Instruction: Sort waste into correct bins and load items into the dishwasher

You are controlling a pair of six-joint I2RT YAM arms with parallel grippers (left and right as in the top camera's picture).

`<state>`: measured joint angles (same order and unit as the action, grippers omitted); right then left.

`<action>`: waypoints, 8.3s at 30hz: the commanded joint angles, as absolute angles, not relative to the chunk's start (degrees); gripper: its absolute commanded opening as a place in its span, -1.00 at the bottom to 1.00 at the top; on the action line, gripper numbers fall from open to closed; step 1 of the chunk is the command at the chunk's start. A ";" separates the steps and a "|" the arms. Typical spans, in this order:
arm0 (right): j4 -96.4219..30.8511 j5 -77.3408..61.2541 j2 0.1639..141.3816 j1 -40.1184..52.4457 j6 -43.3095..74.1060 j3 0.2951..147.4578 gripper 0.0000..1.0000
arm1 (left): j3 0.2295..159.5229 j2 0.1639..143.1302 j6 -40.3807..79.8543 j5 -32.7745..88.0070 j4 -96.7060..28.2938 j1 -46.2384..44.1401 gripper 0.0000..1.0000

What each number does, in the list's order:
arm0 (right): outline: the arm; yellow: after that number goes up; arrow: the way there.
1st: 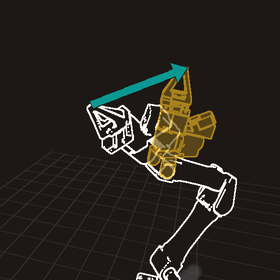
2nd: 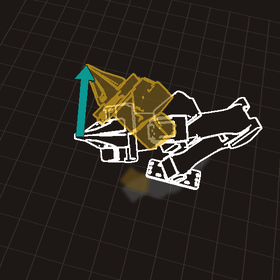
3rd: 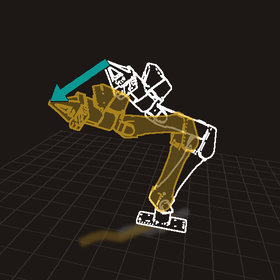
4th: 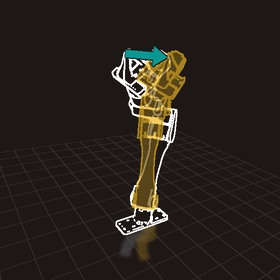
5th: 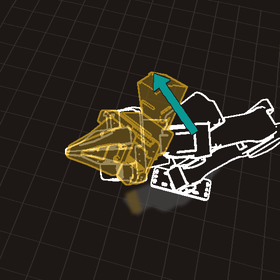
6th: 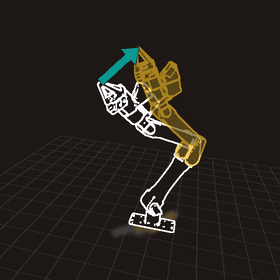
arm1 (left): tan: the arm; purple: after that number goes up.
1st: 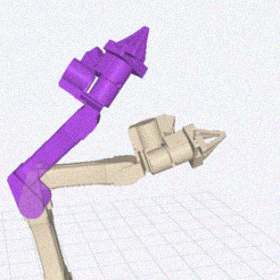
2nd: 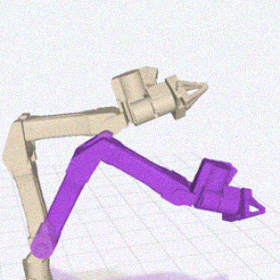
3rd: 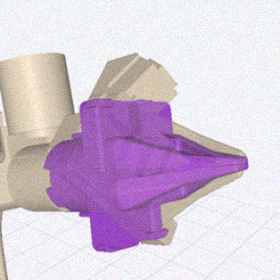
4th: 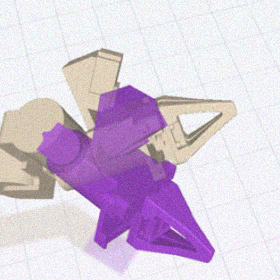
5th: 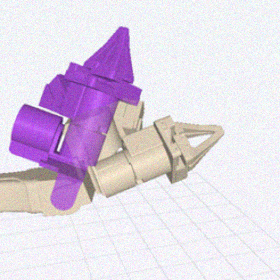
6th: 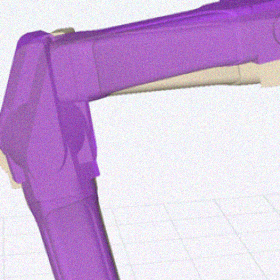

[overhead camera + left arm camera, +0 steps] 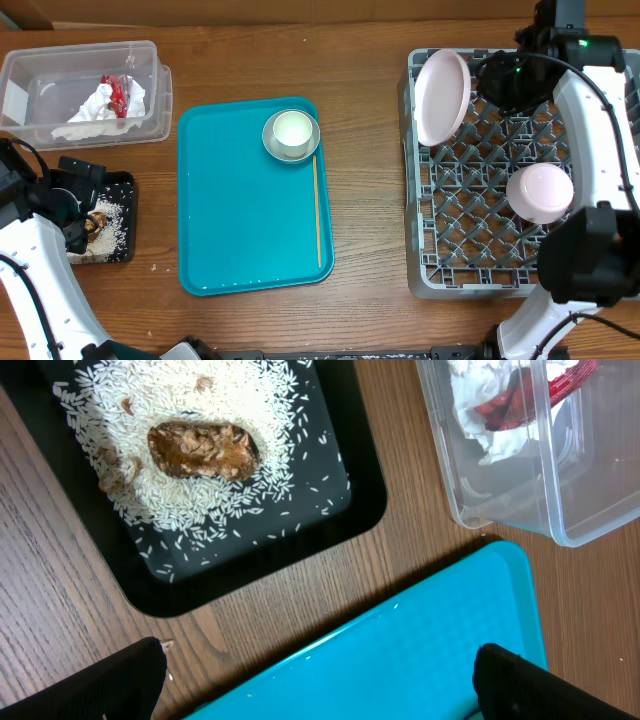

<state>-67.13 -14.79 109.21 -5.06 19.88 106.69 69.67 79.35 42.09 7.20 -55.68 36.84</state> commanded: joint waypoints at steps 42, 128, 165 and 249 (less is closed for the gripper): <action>-53.65 8.54 119.42 52.73 32.08 87.37 0.34 | 69.54 79.44 42.85 6.63 -55.59 36.73 0.99; -81.01 -18.98 98.89 15.49 11.99 95.72 0.43 | 69.54 79.44 42.87 6.63 -55.59 36.73 0.99; -25.65 6.28 124.20 45.76 -3.51 104.33 0.61 | 69.54 79.44 42.87 6.63 -55.59 36.73 1.00; -47.62 -73.34 118.98 -30.48 -1.15 85.54 -0.92 | 69.54 79.44 42.85 6.63 -55.59 36.73 1.00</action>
<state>-48.56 -80.75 118.28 -30.76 -5.41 85.73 69.67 79.37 42.09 7.20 -55.66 36.84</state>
